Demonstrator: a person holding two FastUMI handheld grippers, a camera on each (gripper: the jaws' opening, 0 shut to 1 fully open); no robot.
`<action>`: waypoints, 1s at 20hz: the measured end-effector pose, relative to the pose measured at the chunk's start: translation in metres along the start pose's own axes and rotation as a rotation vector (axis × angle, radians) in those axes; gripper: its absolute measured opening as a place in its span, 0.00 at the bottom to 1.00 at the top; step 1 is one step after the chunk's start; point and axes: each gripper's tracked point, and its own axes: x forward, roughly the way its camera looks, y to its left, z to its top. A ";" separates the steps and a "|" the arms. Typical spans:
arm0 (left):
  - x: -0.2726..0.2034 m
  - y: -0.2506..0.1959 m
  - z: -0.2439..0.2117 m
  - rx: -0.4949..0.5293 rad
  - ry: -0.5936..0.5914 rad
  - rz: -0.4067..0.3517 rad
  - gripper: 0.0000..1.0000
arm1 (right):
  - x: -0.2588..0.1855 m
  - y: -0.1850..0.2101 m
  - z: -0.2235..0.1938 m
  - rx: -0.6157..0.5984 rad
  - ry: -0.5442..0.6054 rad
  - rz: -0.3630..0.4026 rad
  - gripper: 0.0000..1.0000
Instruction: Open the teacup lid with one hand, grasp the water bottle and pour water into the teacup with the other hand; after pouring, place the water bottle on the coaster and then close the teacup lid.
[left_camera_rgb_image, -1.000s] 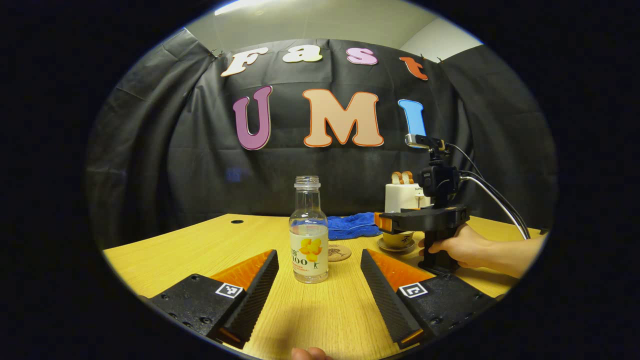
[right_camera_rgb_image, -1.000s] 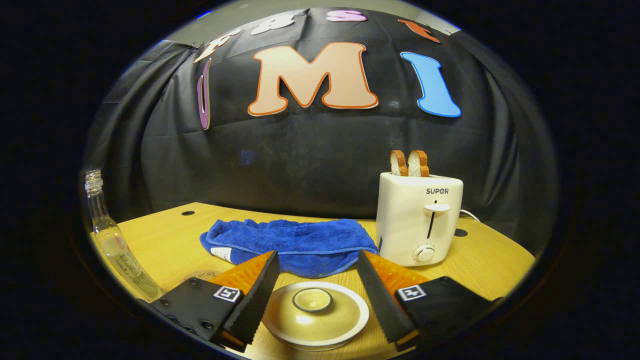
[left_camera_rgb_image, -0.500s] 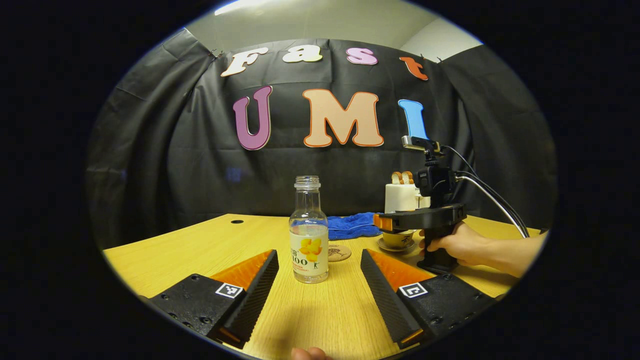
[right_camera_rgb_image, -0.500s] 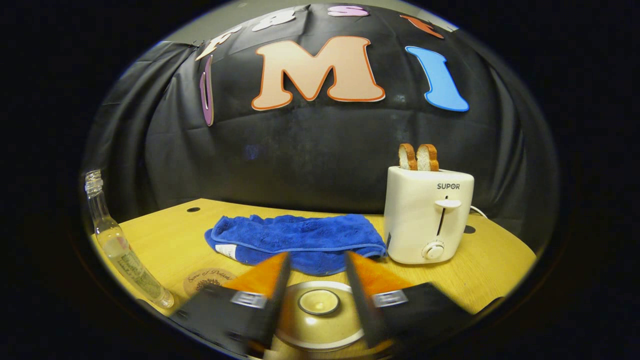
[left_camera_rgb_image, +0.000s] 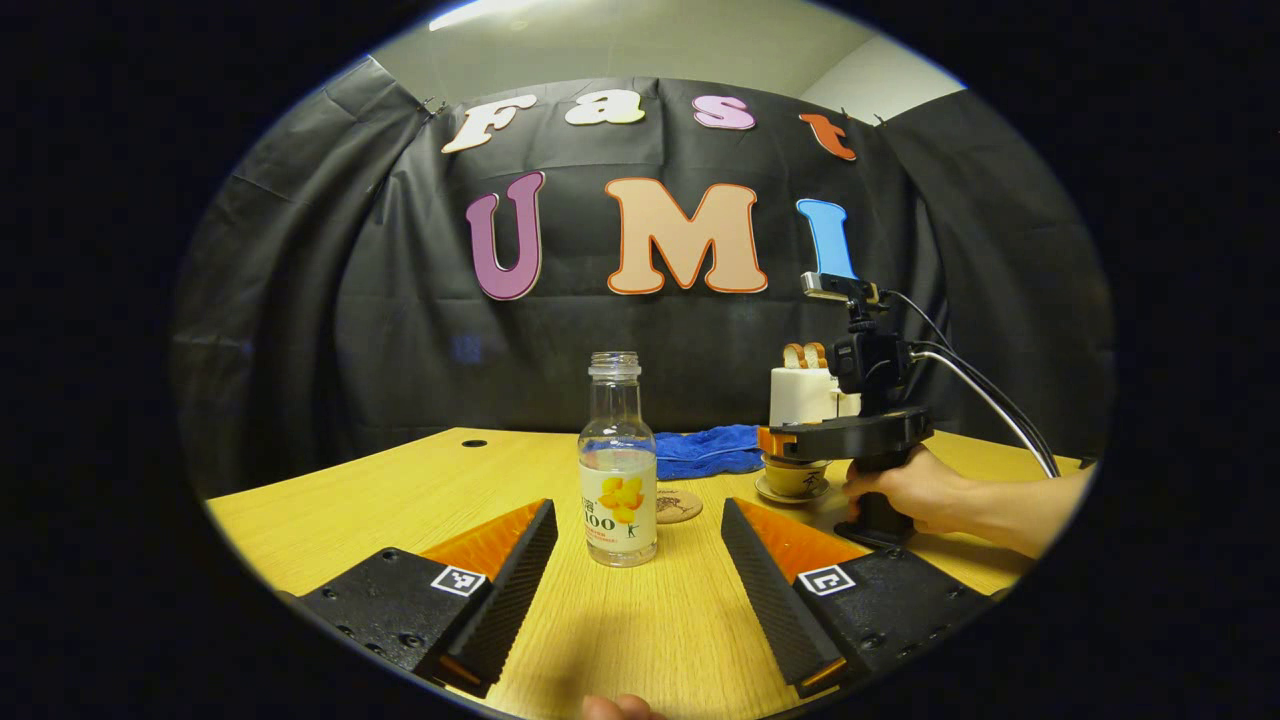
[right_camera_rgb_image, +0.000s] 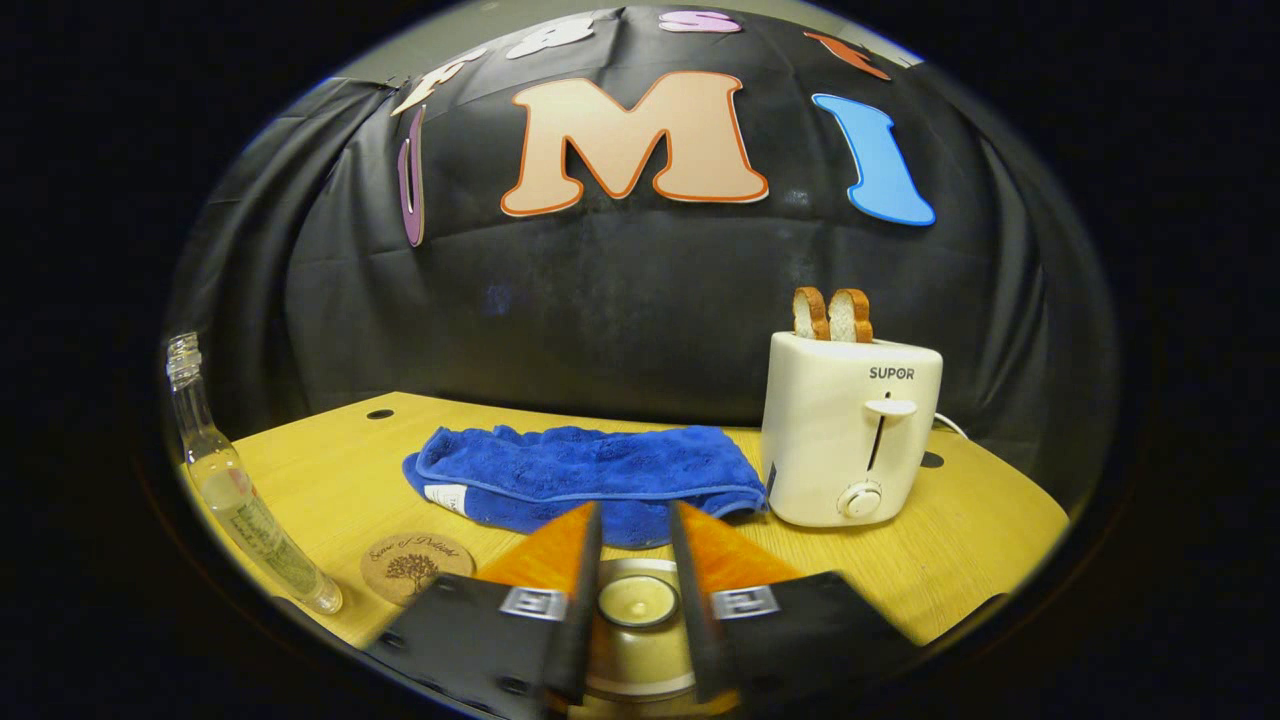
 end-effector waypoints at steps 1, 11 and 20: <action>0.000 0.000 0.000 0.000 0.000 0.000 0.97 | 0.005 0.001 -0.002 -0.001 -0.001 0.004 0.35; 0.000 0.000 0.000 -0.001 0.000 0.002 0.97 | -0.006 0.007 0.014 -0.016 -0.116 0.038 0.30; 0.000 0.001 0.000 -0.002 0.001 0.009 0.97 | -0.037 0.005 0.019 0.022 -0.175 0.070 0.31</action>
